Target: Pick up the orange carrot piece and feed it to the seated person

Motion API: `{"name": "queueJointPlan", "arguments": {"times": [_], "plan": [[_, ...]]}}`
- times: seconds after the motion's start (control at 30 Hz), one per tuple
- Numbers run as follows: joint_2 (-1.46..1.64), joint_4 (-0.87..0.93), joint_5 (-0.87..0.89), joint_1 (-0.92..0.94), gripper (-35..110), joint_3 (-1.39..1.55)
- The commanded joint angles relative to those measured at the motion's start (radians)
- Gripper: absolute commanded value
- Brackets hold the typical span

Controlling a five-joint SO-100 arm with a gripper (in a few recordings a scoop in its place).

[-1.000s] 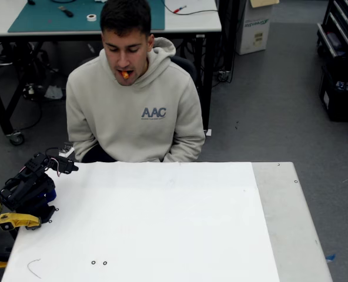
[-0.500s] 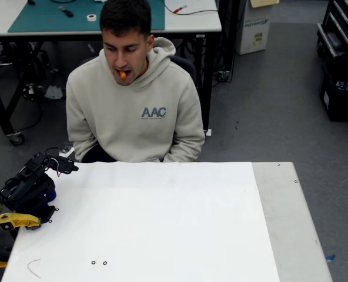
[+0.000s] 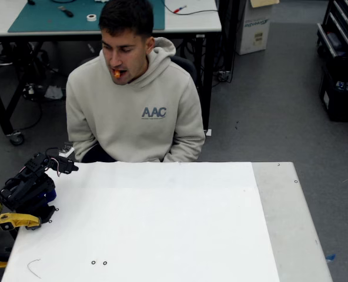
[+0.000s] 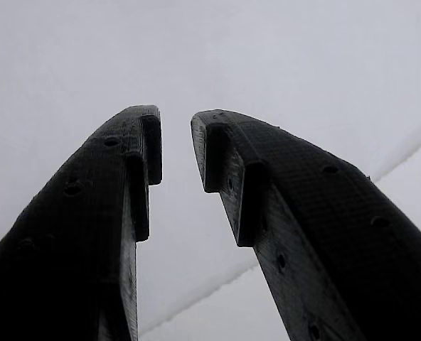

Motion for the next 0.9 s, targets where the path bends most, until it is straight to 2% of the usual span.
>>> {"name": "queueJointPlan", "arguments": {"times": [0.0,0.87], "plan": [[0.011,0.003,-0.009,-0.015,2,-0.026],[0.011,0.003,0.002,-0.009,2,-0.026]]}}
